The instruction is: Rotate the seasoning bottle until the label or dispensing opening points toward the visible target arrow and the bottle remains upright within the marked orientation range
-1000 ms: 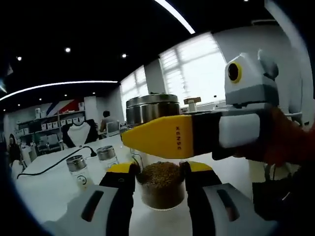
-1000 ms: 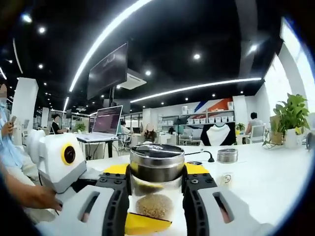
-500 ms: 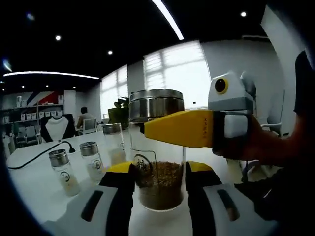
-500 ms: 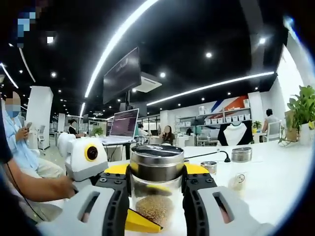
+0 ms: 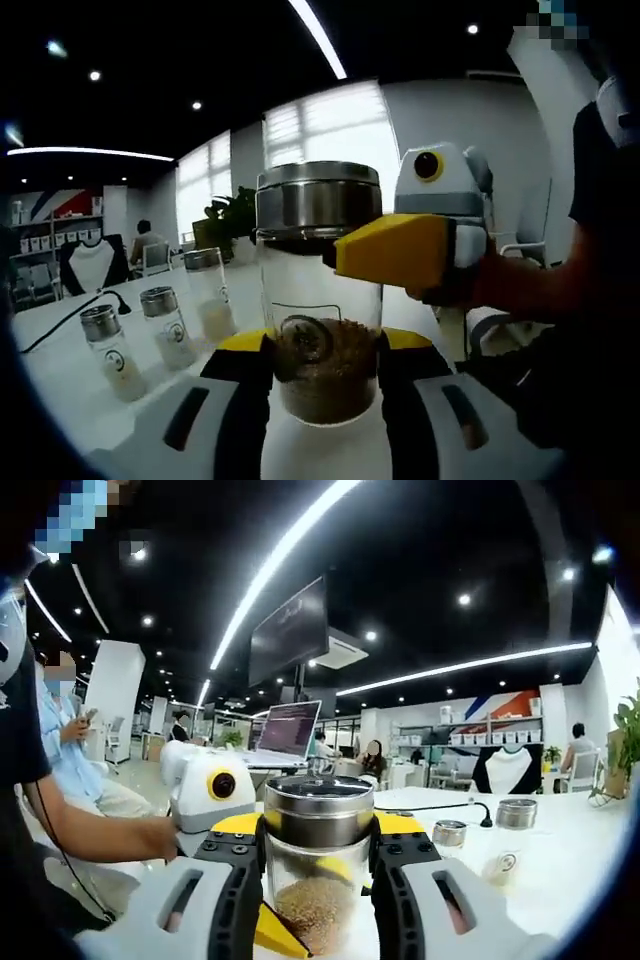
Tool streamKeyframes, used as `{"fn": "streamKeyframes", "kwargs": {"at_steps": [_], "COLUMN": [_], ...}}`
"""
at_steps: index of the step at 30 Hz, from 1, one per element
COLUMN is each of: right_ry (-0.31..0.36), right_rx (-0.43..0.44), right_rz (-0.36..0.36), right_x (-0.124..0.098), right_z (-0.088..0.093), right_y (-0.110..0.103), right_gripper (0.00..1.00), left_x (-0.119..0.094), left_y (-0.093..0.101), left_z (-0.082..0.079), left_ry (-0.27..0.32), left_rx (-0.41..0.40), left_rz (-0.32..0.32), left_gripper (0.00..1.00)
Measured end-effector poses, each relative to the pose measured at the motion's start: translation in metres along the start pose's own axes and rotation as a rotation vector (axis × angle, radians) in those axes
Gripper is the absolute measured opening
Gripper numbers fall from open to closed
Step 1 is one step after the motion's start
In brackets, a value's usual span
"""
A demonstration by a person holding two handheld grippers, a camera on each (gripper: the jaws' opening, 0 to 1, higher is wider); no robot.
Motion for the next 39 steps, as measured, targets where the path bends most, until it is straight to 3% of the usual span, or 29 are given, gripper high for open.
{"fn": "streamKeyframes", "kwargs": {"at_steps": [3, 6, 10, 13, 18, 22, 23, 28, 34, 39], "right_ry": [0.002, -0.020, -0.032, -0.033, -0.071, -0.074, -0.078, -0.124, -0.119, -0.094], "right_rx": [0.012, 0.017, -0.005, -0.020, -0.070, -0.040, -0.033, -0.007, -0.003, 0.004], "right_rz": [-0.006, 0.030, 0.059, 0.111, 0.180, 0.210, 0.228, 0.301, 0.365, 0.400], "right_x": [0.000, 0.001, 0.004, 0.008, 0.014, 0.015, 0.016, 0.020, 0.022, 0.020], "right_z": [0.003, 0.006, 0.006, 0.005, 0.008, 0.009, 0.010, 0.016, 0.015, 0.013], "right_y": [0.000, 0.004, 0.003, 0.004, 0.005, 0.009, 0.010, 0.011, 0.011, 0.013], "right_gripper": [0.38, 0.38, 0.38, 0.38, 0.39, 0.40, 0.40, 0.39, 0.40, 0.40], "left_x": [0.000, 0.001, 0.003, 0.005, 0.007, 0.007, 0.007, 0.010, 0.012, 0.013], "left_y": [0.000, -0.002, -0.002, -0.004, -0.004, -0.005, -0.007, -0.007, -0.005, -0.005], "left_z": [0.002, 0.003, 0.002, 0.000, 0.002, 0.002, 0.001, 0.002, 0.000, -0.001], "left_ry": [-0.012, -0.045, -0.053, -0.056, -0.077, -0.058, -0.041, -0.051, -0.056, -0.028], "left_rx": [0.002, 0.066, 0.059, 0.038, 0.081, 0.061, 0.079, 0.070, 0.085, 0.067], "left_rz": [0.000, -0.066, -0.098, -0.165, -0.258, -0.292, -0.345, -0.434, -0.489, -0.472], "left_gripper": [0.44, 0.44, 0.44, 0.44, 0.43, 0.43, 0.43, 0.43, 0.43, 0.43]}}
Point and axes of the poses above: the point that each gripper's makers call its tool centre point, and the gripper's own axes: x roughly forward along the fingers, y roughly to its right, z roughly out of its underside, the point moved 8 cm from there along -x, roughly backward along the fingers, and after that the axes turned 4 degrees about -z, right-handed, at the moved point
